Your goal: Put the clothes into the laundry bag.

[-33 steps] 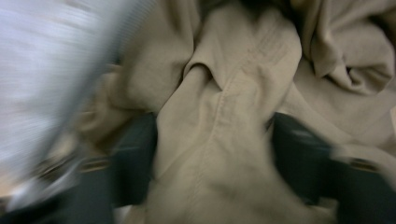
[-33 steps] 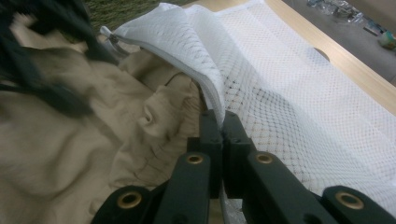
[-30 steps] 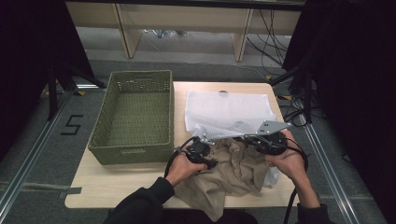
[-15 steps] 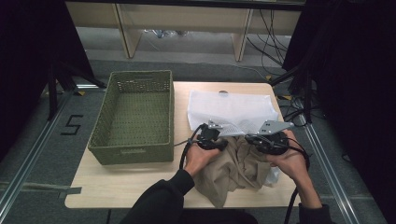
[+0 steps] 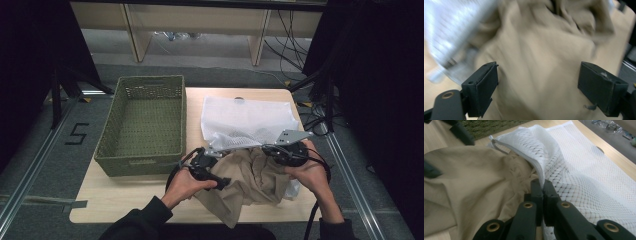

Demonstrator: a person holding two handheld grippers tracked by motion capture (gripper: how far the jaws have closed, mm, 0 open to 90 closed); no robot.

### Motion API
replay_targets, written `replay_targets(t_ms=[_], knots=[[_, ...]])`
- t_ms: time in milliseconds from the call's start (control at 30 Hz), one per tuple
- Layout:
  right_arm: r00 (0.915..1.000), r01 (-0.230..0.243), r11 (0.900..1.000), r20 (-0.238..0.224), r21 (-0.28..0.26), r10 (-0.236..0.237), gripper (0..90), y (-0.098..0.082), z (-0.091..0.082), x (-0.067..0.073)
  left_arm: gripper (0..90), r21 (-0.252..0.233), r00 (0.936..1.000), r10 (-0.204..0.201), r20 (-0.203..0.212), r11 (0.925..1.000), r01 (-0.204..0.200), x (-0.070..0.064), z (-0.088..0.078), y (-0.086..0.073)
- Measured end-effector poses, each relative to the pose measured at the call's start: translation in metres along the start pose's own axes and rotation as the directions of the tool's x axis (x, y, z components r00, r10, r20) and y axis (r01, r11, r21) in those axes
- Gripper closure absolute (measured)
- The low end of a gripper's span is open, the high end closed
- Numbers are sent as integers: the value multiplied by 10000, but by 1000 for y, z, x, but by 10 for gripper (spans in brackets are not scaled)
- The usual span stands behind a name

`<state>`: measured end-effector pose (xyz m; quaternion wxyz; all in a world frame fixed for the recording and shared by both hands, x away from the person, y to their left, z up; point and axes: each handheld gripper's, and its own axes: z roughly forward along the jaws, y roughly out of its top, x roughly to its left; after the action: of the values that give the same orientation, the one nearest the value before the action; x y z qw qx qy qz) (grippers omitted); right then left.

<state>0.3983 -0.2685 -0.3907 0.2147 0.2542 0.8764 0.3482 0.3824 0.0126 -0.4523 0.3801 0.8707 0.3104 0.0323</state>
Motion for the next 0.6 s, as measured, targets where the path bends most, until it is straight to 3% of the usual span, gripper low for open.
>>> replay_targets(t_ms=[33,133,200,233,300,333,367,400,467,500,533,600], knots=[[10000,-97,9999,11,36,97,899,0,0,0,160,342,9995,301,54,9990,-302,1,0,-5],[10000,-31,10000,-5,69,31,898,0,0,0,157,916,9972,680,304,9933,-705,-3,11,-15],[10000,-98,9999,-2,111,98,898,0,1,1,155,1329,9971,743,151,9882,-756,-10,25,-19],[10000,-88,9999,-17,93,88,898,0,2,1,155,1376,9976,679,111,9881,-687,-13,30,-20],[9999,-136,9997,-50,219,137,897,0,2,2,154,1503,9931,1162,150,9817,-1171,-17,41,-19],[9999,-43,9998,-95,192,45,897,0,3,2,160,1493,9919,1273,-21,9808,-1255,-19,46,-18],[9999,25,9999,-110,130,-24,896,0,4,3,219,1297,9914,1306,-123,9833,-1279,-21,52,-17],[9999,-75,9997,-108,250,78,897,0,4,4,433,1088,9885,1511,-85,9828,-1493,-22,56,-16],[9996,146,9997,-236,216,-141,896,1,6,6,623,678,9910,1337,-12,9887,-1333,-25,60,-11],[9997,163,9996,-210,237,-158,897,2,7,7,713,818,9838,1795,-3,9805,-1789,-24,58,-6],[9998,120,9997,-189,220,-116,898,2,7,8,758,714,9813,1922,-44,9789,-1914,-25,56,-2],[9997,92,9997,-241,212,-87,900,3,5,8,801,117,9866,1630,-13,9866,-1630,-26,53,11]])
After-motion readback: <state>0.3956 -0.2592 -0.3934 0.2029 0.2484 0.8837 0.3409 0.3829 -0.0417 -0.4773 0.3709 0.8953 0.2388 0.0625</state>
